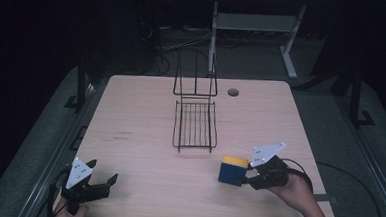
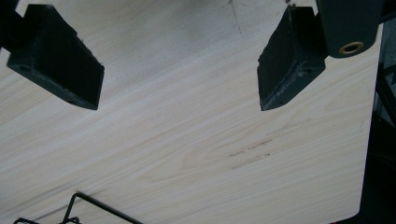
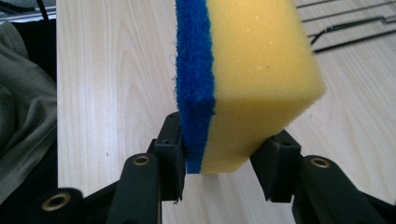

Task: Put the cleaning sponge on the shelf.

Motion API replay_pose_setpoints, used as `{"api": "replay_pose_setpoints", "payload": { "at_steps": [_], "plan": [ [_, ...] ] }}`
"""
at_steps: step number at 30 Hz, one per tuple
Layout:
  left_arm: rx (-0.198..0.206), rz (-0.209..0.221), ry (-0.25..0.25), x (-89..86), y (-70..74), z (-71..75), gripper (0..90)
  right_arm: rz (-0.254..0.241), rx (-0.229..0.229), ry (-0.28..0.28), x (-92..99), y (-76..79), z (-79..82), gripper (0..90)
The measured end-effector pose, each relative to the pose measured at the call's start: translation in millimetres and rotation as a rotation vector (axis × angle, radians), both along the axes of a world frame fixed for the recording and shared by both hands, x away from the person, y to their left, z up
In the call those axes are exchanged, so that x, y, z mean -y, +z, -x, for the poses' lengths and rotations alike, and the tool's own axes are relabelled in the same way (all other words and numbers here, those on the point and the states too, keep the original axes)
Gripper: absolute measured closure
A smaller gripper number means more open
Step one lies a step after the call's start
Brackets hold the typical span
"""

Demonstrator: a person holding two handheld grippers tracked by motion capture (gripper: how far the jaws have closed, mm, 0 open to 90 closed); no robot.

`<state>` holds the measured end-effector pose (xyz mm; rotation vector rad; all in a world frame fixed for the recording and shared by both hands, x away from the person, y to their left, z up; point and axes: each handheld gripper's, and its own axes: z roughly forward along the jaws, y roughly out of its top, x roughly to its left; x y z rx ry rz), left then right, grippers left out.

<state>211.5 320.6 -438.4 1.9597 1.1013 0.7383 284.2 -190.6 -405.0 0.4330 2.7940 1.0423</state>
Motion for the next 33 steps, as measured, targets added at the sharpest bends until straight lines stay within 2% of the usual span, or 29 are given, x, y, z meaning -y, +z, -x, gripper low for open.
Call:
{"api": "replay_pose_setpoints", "payload": {
  "at_steps": [7,19,23,26,33],
  "plan": [
    [0.003,0.000,-0.002,0.2,0.3,-0.1,14.1,0.022,0.003,0.041,-14.0,8.5,-10.9,57.4],
    [0.003,-0.002,-0.002,-1.0,0.8,-0.2,14.1,0.011,0.008,0.094,-30.9,20.3,-31.7,57.4],
    [0.007,-0.001,0.001,-1.6,1.1,0.2,14.1,0.020,0.010,0.102,-35.4,22.9,-36.2,57.4],
    [0.010,0.001,0.002,-2.6,1.0,-0.1,14.1,0.005,0.009,0.111,-40.5,26.2,-41.7,57.3],
    [0.006,-0.003,-0.005,-1.5,1.2,-0.1,14.1,0.006,0.013,0.117,-47.6,31.8,-49.6,57.4]
  ]
}}
